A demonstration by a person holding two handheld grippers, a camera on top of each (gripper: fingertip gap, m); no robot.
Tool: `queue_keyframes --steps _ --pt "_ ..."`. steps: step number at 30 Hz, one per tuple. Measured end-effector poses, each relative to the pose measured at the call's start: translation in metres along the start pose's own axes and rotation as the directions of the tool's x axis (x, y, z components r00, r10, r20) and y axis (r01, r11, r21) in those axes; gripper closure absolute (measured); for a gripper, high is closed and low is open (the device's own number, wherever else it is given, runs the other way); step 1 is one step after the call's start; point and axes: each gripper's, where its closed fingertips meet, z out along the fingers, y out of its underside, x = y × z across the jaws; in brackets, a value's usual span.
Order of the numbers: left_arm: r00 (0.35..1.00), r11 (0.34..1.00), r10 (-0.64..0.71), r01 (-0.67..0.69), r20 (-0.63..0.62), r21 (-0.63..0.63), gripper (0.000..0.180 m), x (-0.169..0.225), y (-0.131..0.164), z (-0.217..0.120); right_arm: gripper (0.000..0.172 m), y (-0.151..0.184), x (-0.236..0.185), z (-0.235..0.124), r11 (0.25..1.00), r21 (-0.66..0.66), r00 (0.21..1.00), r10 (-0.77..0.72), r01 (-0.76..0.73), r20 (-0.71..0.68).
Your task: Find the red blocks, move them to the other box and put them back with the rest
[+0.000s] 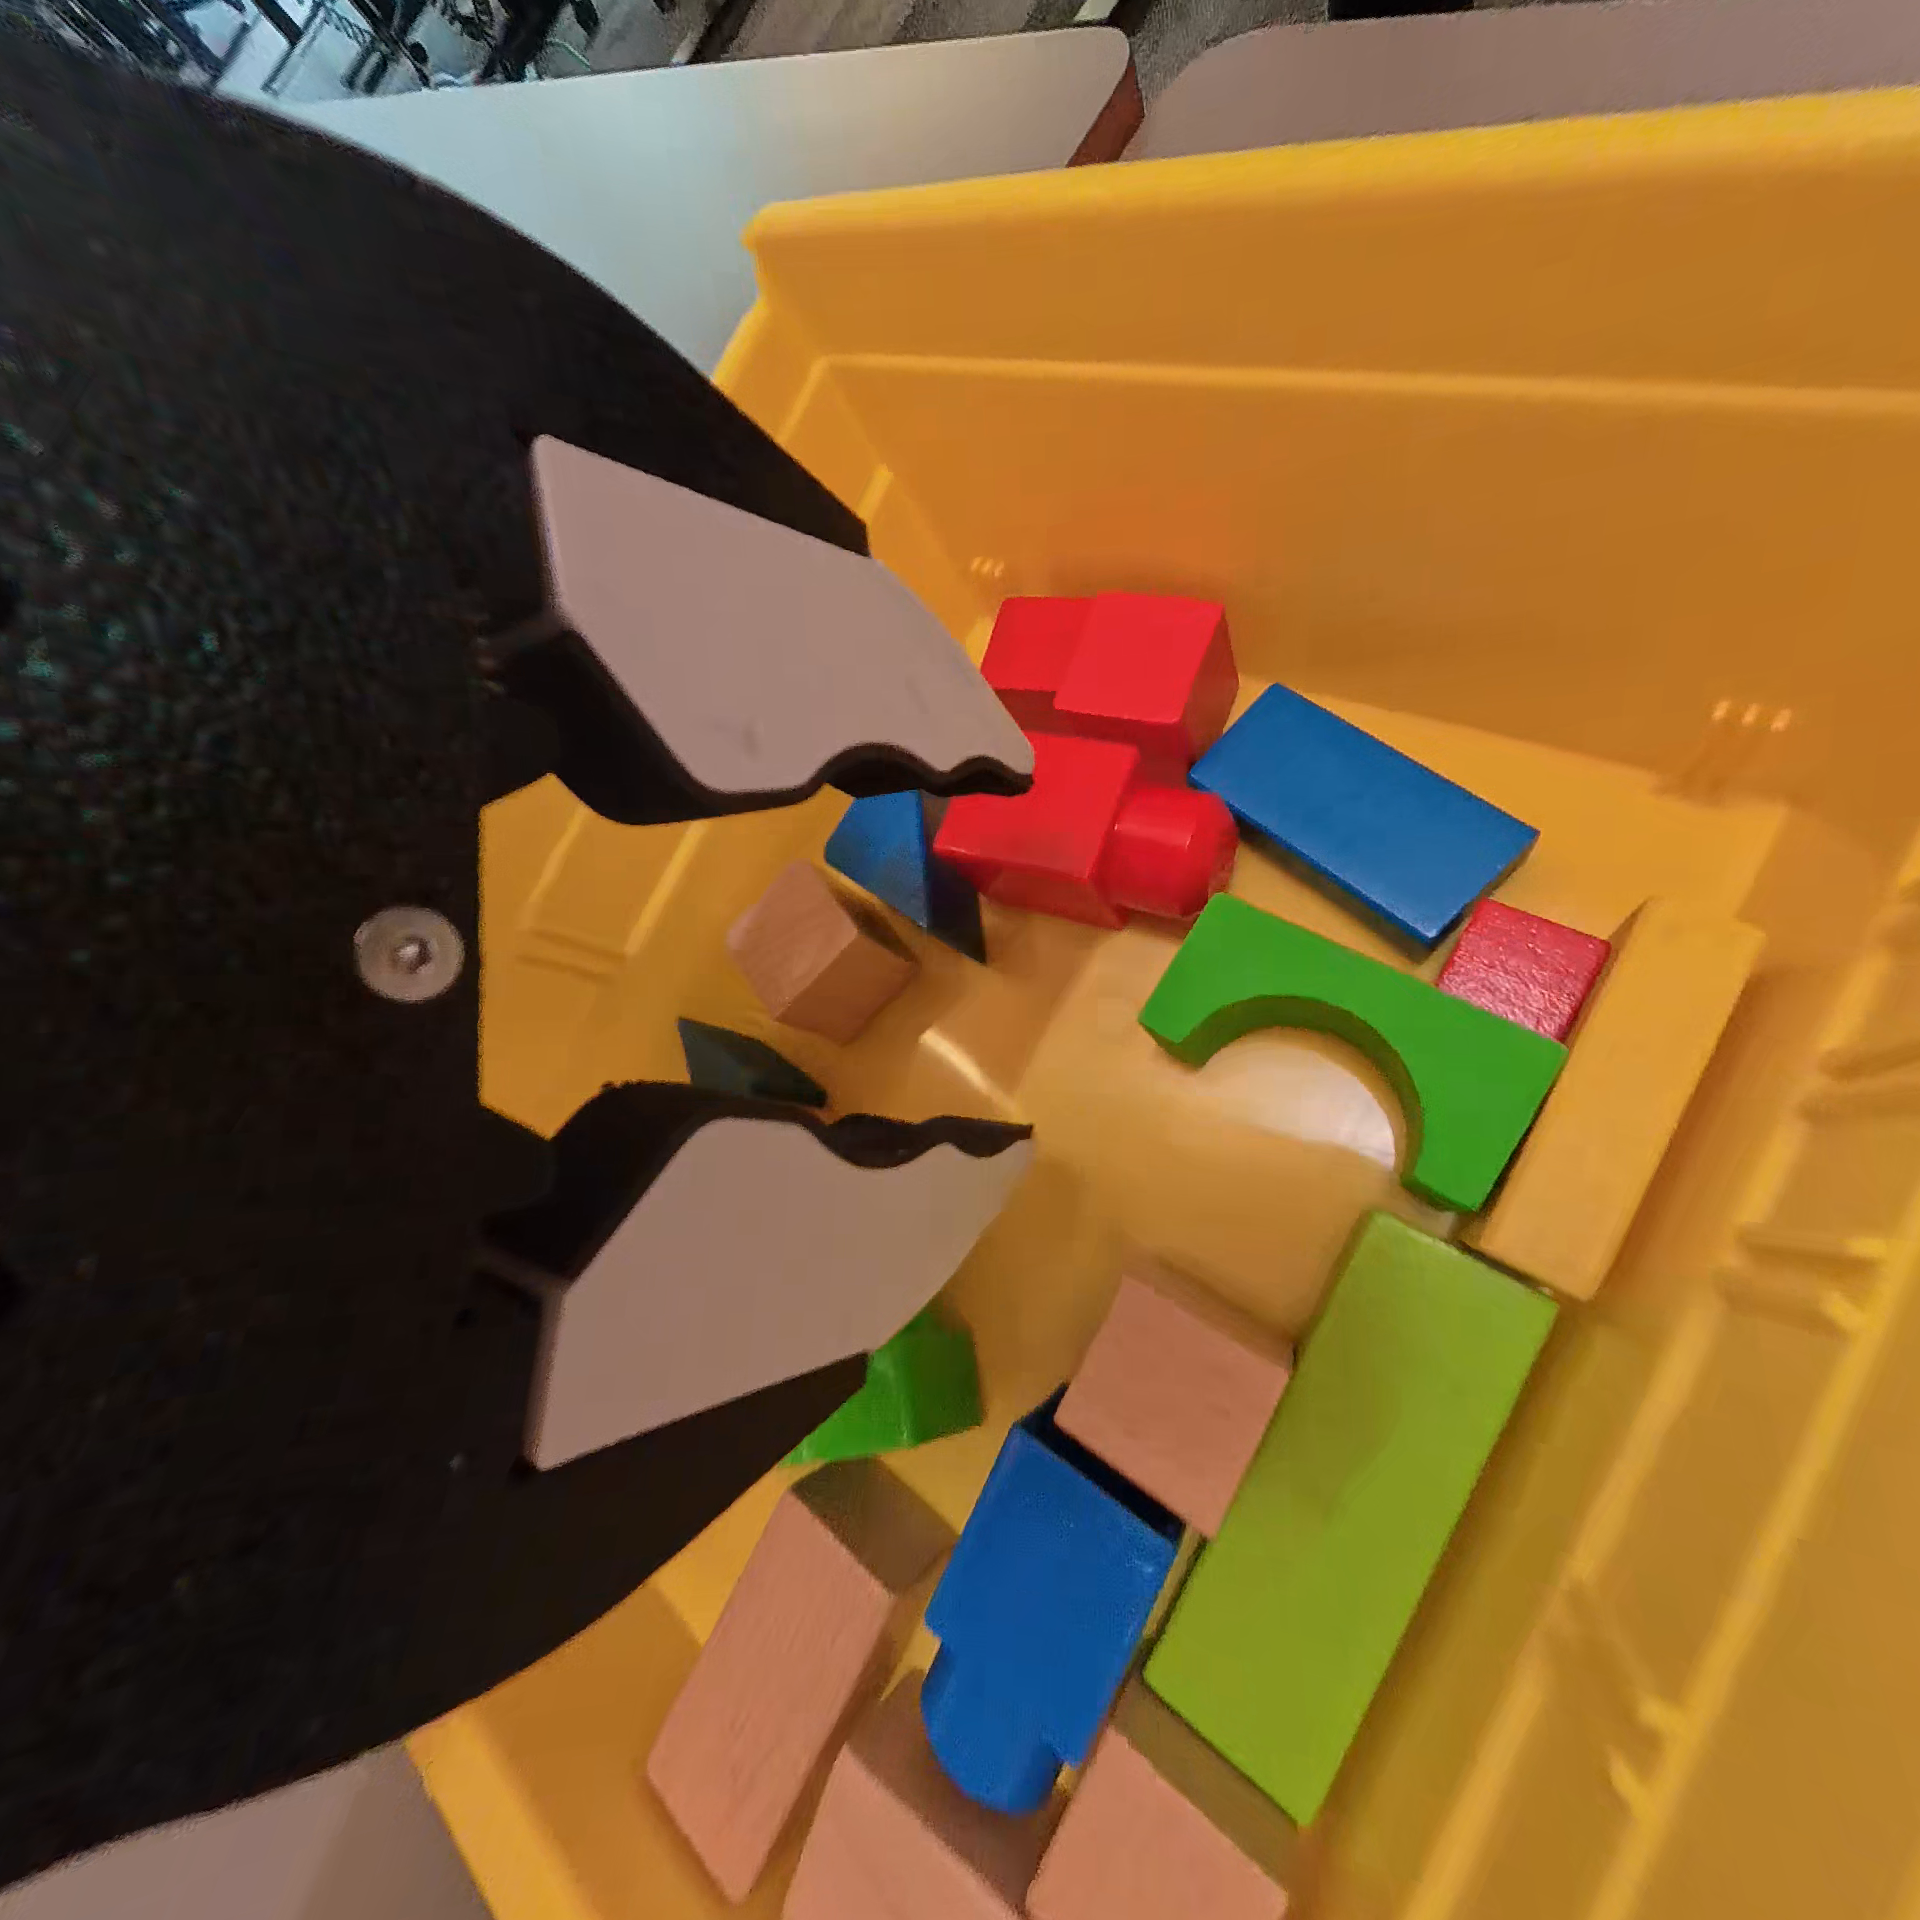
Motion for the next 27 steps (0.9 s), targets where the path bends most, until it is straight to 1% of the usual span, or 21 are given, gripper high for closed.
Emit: queue_keyframes --steps 5,9,13,18,19,20,23,24,26,27 --pt "0.999 0.996 0.037 -0.037 0.005 -0.080 0.122 -0.012 0.003 0.012 0.054 0.017 -0.014 0.003 0.999 -0.038 1.000 -0.017 0.017 0.021" --pt "1.000 0.995 0.001 -0.003 -0.013 -0.095 0.124 -0.020 0.005 0.019 0.054 0.015 -0.029 0.004 1.000 -0.009 0.998 -0.003 0.004 0.067" --pt "1.000 0.991 -0.020 0.017 -0.022 -0.132 0.125 -0.023 0.014 0.030 0.054 0.017 -0.037 0.006 1.000 -0.011 0.997 -0.017 0.018 0.081" --pt "0.998 0.991 -0.056 0.052 -0.027 -0.125 0.128 -0.023 0.014 0.040 0.054 0.018 -0.041 0.008 1.000 -0.009 0.995 -0.009 0.010 0.102" --pt "0.999 0.990 -0.048 0.046 -0.012 -0.134 0.132 -0.024 0.016 0.042 0.054 0.017 -0.041 0.009 1.000 -0.005 0.995 -0.003 0.003 0.103" --pt "0.999 0.988 -0.038 0.039 0.008 -0.147 0.141 -0.026 0.017 0.042 0.054 0.016 -0.041 0.009 1.000 -0.001 0.994 0.000 0.000 0.105" --pt "0.999 0.983 -0.019 0.024 0.028 -0.180 0.142 -0.026 0.020 0.038 0.054 0.014 -0.041 0.014 1.000 0.004 0.996 -0.020 0.019 0.092" --pt "0.999 0.982 -0.010 0.020 0.052 -0.186 0.142 -0.029 0.020 0.033 0.054 0.013 -0.039 0.016 1.000 0.007 0.996 -0.031 0.030 0.080" --pt "0.994 0.988 -0.019 0.036 0.111 -0.152 0.143 -0.038 0.017 0.013 0.057 0.007 -0.039 0.021 0.999 0.026 0.996 -0.047 0.045 0.072" --pt "0.989 0.993 -0.055 0.069 0.138 -0.099 0.143 -0.042 0.011 -0.002 0.060 0.003 -0.040 0.024 0.998 0.043 0.996 -0.052 0.049 0.075"
